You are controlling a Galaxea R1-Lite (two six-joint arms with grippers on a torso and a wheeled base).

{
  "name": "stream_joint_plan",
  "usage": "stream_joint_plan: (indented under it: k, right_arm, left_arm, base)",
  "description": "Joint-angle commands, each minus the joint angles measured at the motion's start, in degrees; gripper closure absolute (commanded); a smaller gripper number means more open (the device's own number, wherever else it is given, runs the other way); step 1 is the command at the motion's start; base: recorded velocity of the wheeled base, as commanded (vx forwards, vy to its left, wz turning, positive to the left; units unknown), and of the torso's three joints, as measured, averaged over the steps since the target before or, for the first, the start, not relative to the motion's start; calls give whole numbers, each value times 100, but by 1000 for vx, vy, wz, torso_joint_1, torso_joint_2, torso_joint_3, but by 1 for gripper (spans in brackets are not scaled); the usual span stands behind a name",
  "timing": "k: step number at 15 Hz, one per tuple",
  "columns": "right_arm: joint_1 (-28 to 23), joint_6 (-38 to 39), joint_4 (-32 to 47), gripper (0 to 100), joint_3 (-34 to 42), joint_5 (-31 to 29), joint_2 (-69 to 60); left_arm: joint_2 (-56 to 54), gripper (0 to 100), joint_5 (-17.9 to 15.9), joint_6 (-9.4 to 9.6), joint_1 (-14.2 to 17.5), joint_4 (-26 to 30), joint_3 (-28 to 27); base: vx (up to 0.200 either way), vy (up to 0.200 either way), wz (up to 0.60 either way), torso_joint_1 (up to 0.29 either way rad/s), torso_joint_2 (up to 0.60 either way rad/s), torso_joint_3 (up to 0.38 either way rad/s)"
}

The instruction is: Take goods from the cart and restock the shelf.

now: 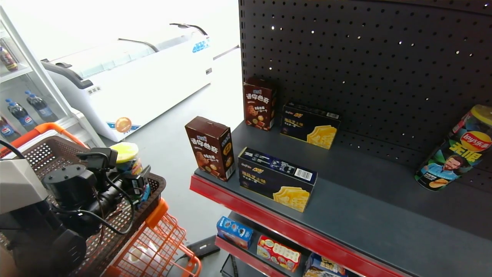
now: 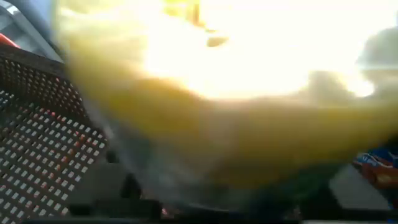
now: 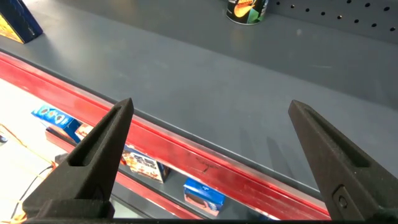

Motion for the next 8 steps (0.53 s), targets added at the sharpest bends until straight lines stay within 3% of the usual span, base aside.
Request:
stream_joint_plan:
  k: [1, 7, 8]
  right_arm:
    - [2, -2, -1, 0, 0, -2, -2]
    - [2, -2, -1, 0, 0, -2, -2]
    - [2, -2, -1, 0, 0, -2, -2]
  left_arm:
    - [134, 100, 1, 15, 2, -3, -136]
    - [63, 100, 45, 15, -147, -3, -119]
    - [-244, 100, 124, 103, -262, -3, -136]
  base:
    - [0, 0, 0, 0, 0, 0]
    - [0, 0, 0, 0, 0, 0]
    - [0, 0, 0, 0, 0, 0]
